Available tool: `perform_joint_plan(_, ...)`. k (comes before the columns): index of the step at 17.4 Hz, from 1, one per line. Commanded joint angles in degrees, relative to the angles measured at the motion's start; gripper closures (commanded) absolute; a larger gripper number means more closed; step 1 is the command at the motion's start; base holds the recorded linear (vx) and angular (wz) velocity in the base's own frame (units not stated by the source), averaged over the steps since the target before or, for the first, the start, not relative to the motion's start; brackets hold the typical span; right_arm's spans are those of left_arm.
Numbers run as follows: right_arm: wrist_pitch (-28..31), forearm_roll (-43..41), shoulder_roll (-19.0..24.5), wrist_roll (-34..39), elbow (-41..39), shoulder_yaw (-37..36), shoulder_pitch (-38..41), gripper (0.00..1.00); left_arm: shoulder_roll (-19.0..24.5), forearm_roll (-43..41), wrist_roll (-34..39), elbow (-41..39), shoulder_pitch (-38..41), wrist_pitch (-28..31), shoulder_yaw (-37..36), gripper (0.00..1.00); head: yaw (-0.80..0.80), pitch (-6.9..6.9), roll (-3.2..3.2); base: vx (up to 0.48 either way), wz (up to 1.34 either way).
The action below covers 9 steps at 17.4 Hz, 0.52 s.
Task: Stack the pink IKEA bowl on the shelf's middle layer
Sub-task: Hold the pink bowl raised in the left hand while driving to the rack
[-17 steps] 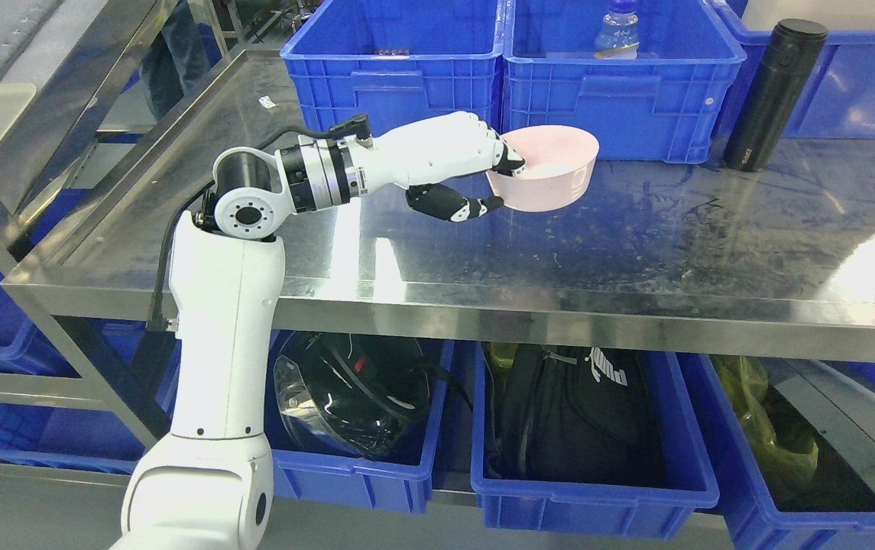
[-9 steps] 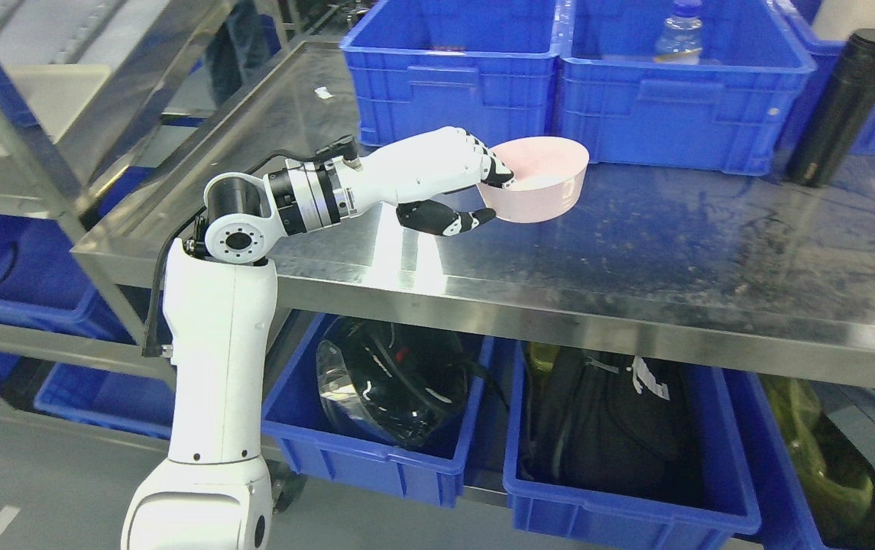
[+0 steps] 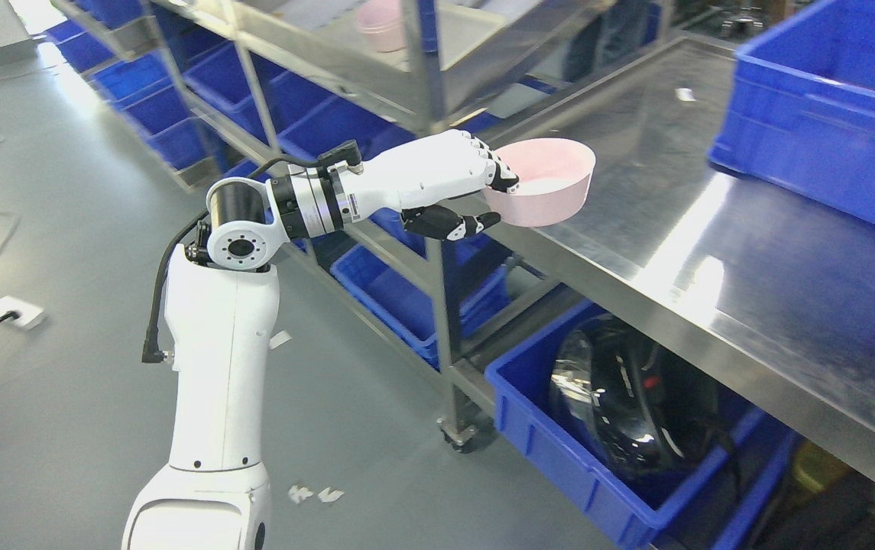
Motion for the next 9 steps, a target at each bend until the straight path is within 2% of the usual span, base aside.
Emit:
perform_joint_plan(1,0.0,0.0,-1.0,0.0,-1.0,0.0,0.3,0.00,1.0,0.0,0.1,-1.0,0.8,0.0,0.4,0.99,0.00,0.00,0.00,-0.006,1.31)
perform_joint_plan(5,0.0,0.0,-1.0,0.0,-1.0,0.0,0.3,0.00,1.0,0.1,0.2,-1.1,1.0,0.0,0.3,0.99,0.00,0.01,0.00,-0.010,1.05)
perform_joint_plan(9,0.0,0.0,-1.0,0.0,-1.0,0.0,0.2,0.00,1.0,0.1,0.2,-1.8,1.1,0.0,0.4,0.99,0.00,0.01,0.00,-0.013,0.73)
